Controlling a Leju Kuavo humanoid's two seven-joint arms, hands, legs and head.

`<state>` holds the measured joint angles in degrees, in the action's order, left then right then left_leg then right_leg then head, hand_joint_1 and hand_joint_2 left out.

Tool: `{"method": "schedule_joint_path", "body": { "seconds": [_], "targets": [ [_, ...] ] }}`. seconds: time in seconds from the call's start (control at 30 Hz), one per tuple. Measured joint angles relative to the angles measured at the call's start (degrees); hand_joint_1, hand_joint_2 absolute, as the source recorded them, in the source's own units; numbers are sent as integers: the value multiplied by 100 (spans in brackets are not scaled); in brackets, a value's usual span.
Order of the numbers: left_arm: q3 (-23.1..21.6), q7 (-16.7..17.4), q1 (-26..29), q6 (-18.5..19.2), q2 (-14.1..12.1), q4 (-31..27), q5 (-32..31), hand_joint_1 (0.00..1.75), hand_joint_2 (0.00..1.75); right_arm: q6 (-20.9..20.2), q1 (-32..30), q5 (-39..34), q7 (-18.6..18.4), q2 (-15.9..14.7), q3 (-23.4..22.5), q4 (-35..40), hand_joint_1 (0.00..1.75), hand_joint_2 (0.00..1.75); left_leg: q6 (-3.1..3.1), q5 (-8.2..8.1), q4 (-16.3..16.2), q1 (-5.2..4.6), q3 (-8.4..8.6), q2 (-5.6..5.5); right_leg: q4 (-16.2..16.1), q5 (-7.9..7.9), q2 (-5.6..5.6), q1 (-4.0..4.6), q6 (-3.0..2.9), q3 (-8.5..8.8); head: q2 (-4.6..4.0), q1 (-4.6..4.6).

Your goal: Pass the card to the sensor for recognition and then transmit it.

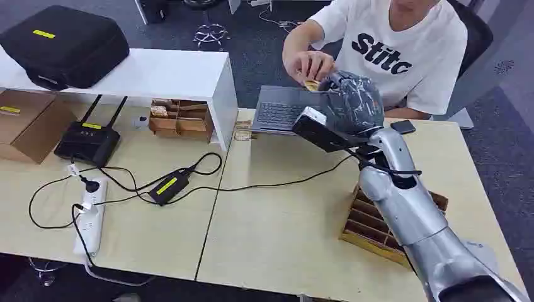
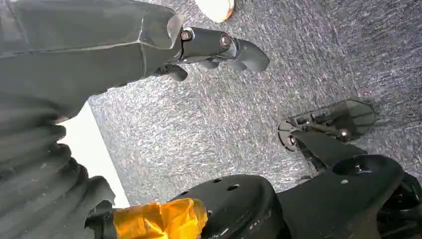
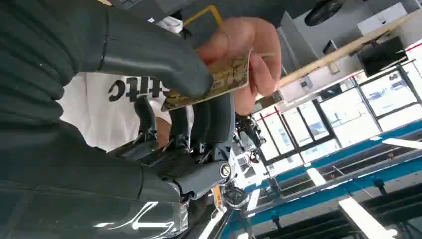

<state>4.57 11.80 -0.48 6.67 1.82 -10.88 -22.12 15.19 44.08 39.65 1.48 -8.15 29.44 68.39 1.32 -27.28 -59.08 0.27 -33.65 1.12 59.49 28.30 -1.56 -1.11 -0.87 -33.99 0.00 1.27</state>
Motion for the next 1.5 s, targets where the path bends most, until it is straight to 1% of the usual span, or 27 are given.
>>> {"method": "schedule_joint_path", "body": {
  "seconds": [0.17,0.53,0.6,0.7,0.8,0.9,0.97,1.03,1.07,1.13,1.3,1.37,1.5],
  "targets": [
    [0,0,3,-13,-11,0,15,0,175,29,-191,2,109,-20,-116,210,175,175,0,0,0,0,1,0,0,0,0,0,0,0,0,0],
    [0,0,4,-20,-13,0,57,0,175,42,-399,-2,260,-125,-263,352,175,175,0,0,-1,0,-1,0,0,-1,0,0,1,0,0,0],
    [0,0,3,-26,-15,0,70,0,175,65,-439,-13,284,-162,-306,402,175,175,-2,-1,-2,0,0,0,-1,-1,1,0,1,-1,0,0],
    [7,0,14,-46,-13,0,107,0,175,182,-579,-186,365,-313,-499,604,175,175,-4,-3,-5,-1,-1,-3,-3,0,-4,-1,1,0,0,0],
    [46,-11,28,-79,-13,0,168,0,175,247,-825,-498,507,-539,-826,909,175,175,-7,-5,-6,0,-3,-8,-7,1,-11,0,3,4,-2,0],
    [124,-20,46,-127,-11,0,238,0,175,295,-1268,-980,739,-793,-1400,1322,175,175,-15,-9,-7,0,-5,-16,-14,2,-20,1,5,11,0,-2],
    [153,-22,52,-142,-11,4,258,0,175,289,-1640,-1154,908,-923,-1830,1579,175,175,-20,-13,-8,-2,-8,-15,-16,1,-20,1,7,10,0,0],
    [171,-26,51,-153,-11,4,278,0,175,289,-1883,-1264,1002,-988,-2093,1741,175,175,-24,-16,-8,-1,-8,-15,-19,0,-20,1,11,11,0,-2],
    [210,-28,51,-186,-11,4,304,0,175,289,-2102,-1342,1069,-1042,-2364,1899,175,175,-26,-18,-8,-2,-9,-15,-21,1,-20,1,12,11,0,2],
    [258,-28,53,-201,-7,4,328,0,175,289,-2420,-1447,1146,-1100,-2676,2066,175,175,-28,-19,-8,-2,-10,-16,-24,2,-20,1,13,12,0,0],
    [345,-35,67,-247,11,4,380,0,175,225,-3136,-1560,1331,-1176,-3418,2426,175,175,-29,-26,-8,-2,-11,-10,-26,3,-17,1,15,11,0,2],
    [408,-48,66,-258,20,4,426,0,175,122,-3418,-1683,1344,-1213,-3653,2523,175,175,-31,-28,-8,-1,-9,-11,-29,4,-18,1,17,12,0,0],
    [507,-87,100,-293,44,4,500,0,175,-244,-4004,-1958,1556,-1322,-4207,2649,175,175,-34,-30,-8,-2,-12,-15,-29,10,-22,1,27,15,0,0]
  ]
}}
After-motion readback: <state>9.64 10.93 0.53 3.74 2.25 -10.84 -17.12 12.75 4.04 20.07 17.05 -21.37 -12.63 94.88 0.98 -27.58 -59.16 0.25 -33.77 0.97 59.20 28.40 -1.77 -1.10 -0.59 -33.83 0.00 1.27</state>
